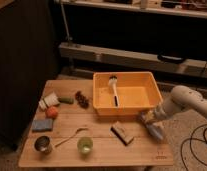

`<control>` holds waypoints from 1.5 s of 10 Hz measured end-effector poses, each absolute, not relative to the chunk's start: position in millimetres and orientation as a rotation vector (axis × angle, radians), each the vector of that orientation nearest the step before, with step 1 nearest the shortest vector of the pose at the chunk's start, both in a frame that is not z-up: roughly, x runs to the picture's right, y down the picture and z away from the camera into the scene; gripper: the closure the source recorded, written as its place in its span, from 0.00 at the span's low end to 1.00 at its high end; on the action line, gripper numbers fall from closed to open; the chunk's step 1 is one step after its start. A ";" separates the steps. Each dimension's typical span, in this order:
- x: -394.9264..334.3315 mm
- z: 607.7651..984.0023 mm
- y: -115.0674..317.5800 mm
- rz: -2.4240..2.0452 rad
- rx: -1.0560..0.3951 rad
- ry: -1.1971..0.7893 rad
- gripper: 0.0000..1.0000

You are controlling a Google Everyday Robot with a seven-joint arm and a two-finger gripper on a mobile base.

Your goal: Wipe table surface with towel

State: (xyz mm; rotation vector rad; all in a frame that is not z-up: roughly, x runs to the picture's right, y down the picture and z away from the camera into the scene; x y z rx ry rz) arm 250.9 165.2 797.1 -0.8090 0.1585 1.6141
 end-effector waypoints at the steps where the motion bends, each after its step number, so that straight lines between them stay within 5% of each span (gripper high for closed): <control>1: 239.0 792.8 159.9 1.596 -0.807 0.142 1.00; 4: 195.8 760.9 168.2 1.511 -0.826 0.091 1.00; 9: 123.0 706.4 265.4 1.333 -0.935 0.119 1.00; 15: 156.5 726.6 330.2 1.334 -0.996 0.250 1.00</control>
